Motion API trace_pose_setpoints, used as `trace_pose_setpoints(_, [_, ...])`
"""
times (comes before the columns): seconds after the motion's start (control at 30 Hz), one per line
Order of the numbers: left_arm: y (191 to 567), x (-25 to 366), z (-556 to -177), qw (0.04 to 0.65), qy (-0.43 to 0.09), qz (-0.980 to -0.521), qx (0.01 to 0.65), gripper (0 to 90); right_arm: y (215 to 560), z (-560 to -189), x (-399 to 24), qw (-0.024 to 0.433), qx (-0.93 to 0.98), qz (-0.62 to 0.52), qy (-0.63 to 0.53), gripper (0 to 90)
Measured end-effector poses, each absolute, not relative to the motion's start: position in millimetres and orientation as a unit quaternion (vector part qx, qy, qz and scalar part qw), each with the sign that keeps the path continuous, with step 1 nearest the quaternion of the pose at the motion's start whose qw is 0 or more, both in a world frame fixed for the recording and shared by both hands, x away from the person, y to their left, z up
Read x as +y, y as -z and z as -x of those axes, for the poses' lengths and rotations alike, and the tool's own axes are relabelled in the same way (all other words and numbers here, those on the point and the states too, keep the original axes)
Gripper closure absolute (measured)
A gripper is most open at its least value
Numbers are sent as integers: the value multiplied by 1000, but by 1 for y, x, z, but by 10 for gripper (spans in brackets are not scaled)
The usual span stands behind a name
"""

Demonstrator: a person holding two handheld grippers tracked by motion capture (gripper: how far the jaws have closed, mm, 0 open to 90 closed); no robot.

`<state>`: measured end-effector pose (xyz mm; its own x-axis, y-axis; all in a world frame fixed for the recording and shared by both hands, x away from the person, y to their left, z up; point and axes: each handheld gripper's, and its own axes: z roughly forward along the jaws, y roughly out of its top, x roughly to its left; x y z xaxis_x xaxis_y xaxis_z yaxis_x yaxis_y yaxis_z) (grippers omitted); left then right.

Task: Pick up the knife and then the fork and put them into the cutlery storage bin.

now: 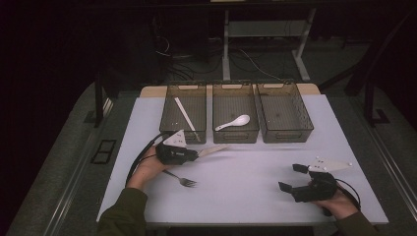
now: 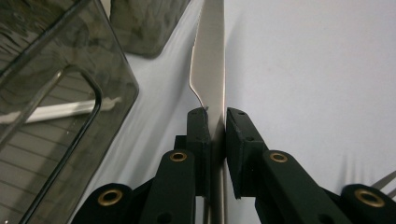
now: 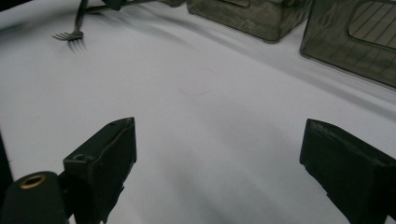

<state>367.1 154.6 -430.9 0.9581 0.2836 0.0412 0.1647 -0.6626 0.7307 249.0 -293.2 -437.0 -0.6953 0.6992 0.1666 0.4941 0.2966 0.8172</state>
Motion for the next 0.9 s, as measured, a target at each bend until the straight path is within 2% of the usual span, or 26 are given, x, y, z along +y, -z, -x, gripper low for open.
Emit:
trace_pose_setpoints(0.23, [420,152,-362,422,-76,-895,122,795,428,-249,-295,75,786,-384,-479,108])
trace_pose_setpoints(0.67, [399,134,-351,485,-63,-866,108,795,421,-255,-282,57,788,-377,-483,110])
trace_pose_setpoints(0.9, [396,101,-342,487,-57,-866,98,795,409,-264,-258,47,786,-356,-503,189])
